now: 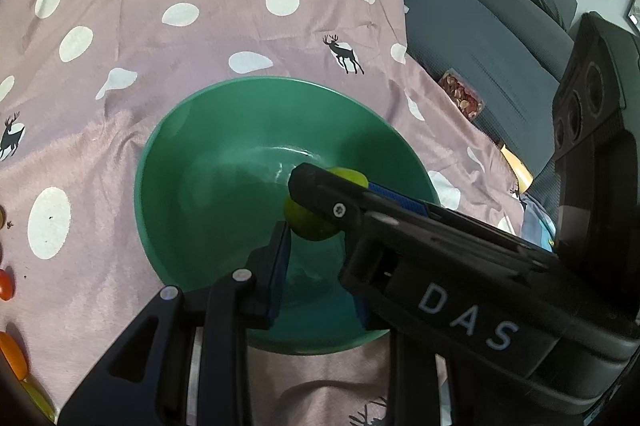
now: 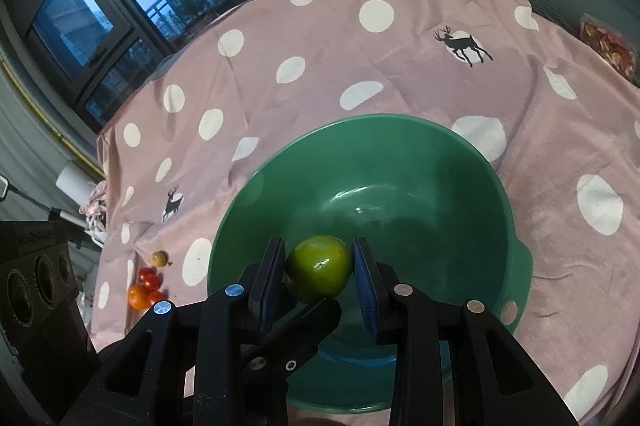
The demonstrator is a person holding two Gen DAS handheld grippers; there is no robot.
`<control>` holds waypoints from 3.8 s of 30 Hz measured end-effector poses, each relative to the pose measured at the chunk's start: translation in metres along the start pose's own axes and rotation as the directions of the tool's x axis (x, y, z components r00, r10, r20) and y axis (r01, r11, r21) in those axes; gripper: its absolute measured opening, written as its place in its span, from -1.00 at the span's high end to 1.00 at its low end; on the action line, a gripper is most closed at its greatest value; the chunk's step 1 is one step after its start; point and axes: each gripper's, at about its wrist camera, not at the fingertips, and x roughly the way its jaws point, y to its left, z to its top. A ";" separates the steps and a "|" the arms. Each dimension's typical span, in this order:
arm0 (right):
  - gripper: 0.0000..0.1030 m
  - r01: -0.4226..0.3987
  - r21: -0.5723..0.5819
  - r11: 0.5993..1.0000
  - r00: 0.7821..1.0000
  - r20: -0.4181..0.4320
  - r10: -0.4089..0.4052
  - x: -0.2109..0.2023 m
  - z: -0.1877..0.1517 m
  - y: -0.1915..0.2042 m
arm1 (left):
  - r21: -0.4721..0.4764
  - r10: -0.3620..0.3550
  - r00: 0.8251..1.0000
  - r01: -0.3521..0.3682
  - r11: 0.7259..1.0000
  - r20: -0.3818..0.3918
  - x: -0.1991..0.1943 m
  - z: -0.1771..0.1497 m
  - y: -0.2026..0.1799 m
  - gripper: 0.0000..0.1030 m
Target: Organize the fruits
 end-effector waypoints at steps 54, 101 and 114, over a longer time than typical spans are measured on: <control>-0.05 0.098 -0.130 0.987 0.992 0.097 -0.086 -0.015 -0.001 0.046 | -0.247 0.309 0.925 -0.254 0.935 0.220 -0.156 -0.052 0.096 -0.57; 0.08 -0.285 -0.422 0.861 0.913 -0.394 0.109 0.119 -0.135 0.244 | -0.553 0.564 0.817 -0.417 0.721 0.120 -0.205 -0.126 0.231 -0.64; 0.08 -0.219 -0.432 0.875 0.914 -0.405 0.029 0.095 -0.111 0.193 | -0.500 0.494 0.861 -0.377 0.779 0.121 -0.184 -0.118 0.209 -0.63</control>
